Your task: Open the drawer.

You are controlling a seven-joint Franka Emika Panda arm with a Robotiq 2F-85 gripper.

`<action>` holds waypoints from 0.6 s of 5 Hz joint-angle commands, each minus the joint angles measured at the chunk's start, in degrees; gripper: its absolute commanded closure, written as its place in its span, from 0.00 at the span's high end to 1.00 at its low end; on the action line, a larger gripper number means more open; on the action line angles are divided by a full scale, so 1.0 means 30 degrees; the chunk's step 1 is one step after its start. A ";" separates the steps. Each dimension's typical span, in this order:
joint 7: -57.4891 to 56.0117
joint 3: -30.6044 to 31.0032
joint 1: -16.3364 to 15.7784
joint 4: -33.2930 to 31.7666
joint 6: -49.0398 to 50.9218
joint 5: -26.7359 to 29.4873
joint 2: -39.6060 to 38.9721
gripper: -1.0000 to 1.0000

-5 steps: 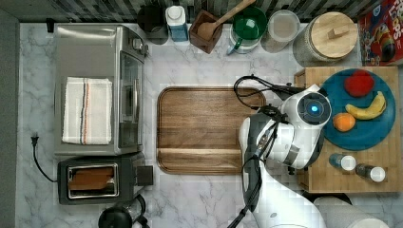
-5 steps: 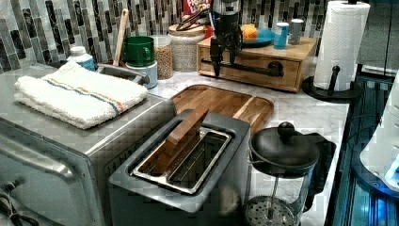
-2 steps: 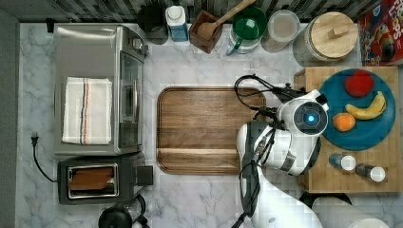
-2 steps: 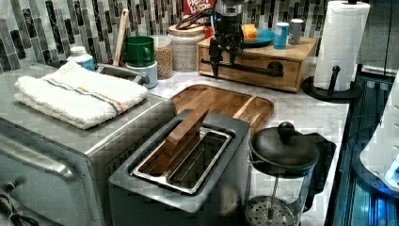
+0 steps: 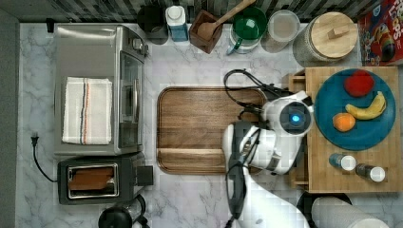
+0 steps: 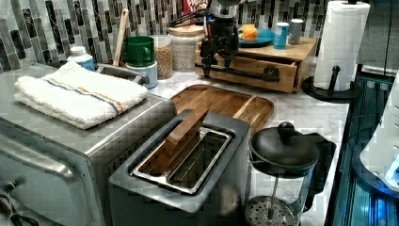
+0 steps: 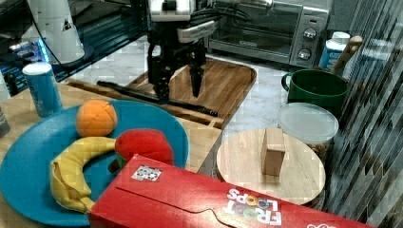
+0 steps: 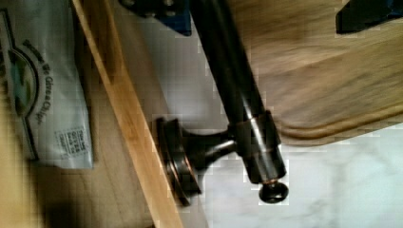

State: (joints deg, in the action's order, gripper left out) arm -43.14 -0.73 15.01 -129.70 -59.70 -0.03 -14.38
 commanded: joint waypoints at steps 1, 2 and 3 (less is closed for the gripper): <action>0.2399 0.3155 -0.3806 -0.3036 0.0990 0.0688 0.2174 1.00; 0.3073 0.3051 -0.3788 -0.2782 0.1471 0.0749 0.2309 1.00; 0.3060 0.2960 -0.3880 -0.2772 0.1475 0.0770 0.2309 1.00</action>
State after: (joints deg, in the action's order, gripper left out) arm -40.06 5.45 5.64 -135.85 -57.24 0.43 -9.88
